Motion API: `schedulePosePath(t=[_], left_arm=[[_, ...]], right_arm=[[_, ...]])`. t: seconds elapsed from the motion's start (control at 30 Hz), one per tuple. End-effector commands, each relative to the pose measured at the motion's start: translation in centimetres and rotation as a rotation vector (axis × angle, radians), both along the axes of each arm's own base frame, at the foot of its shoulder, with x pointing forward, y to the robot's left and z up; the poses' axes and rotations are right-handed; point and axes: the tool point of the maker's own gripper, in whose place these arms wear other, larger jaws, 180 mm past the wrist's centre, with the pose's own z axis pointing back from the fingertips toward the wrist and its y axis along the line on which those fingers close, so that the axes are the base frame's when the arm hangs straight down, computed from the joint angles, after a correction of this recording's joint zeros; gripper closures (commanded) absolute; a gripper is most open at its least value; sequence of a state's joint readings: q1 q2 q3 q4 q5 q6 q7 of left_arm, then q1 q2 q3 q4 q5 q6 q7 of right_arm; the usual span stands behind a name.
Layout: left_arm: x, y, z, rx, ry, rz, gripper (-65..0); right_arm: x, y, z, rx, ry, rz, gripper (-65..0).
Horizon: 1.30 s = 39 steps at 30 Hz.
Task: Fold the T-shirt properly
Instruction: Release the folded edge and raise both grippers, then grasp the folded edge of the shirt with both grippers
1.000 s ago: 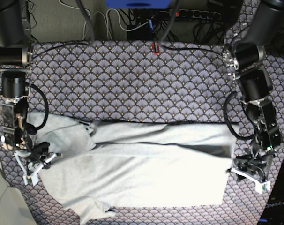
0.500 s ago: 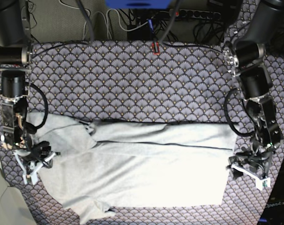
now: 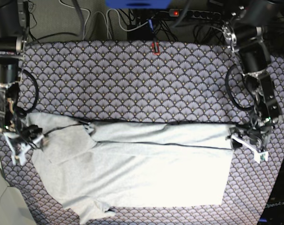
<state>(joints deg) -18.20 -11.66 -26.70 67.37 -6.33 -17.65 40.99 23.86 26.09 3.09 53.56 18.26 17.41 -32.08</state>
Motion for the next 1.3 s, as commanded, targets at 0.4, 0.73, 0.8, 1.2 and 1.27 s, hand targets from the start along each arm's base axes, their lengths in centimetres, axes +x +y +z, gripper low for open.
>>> schedulePosePath(t=[0.4,0.73,0.8,1.2,1.27], left_arm=[[-2.3,0.9,-0.1,-0.090,-0.040,0.019,-43.3],[-2.5,1.1,-4.0,-0.152,-0.016,0.071,-43.3],[-2.7,1.2,-4.6,-0.163,-0.013,0.081,-43.3],[-1.7,-0.9,-4.9,-0.204,-0.031,0.074,-43.3],[-1.6,-0.8,-5.4,-0.222,-0.016,0.085,-43.2]], right_arm=[[-5.9,-0.4,1.9,-0.069,-0.093,0.016,-32.2],[-7.0,0.1,0.6,-0.057,-0.062,0.018,-32.2],[-7.1,0.1,0.5,-0.057,-0.059,0.018,-32.2],[-7.5,-0.1,0.0,-0.058,-0.033,0.016,-32.2],[-7.7,0.0,-0.1,-0.059,-0.015,0.017,-32.2]])
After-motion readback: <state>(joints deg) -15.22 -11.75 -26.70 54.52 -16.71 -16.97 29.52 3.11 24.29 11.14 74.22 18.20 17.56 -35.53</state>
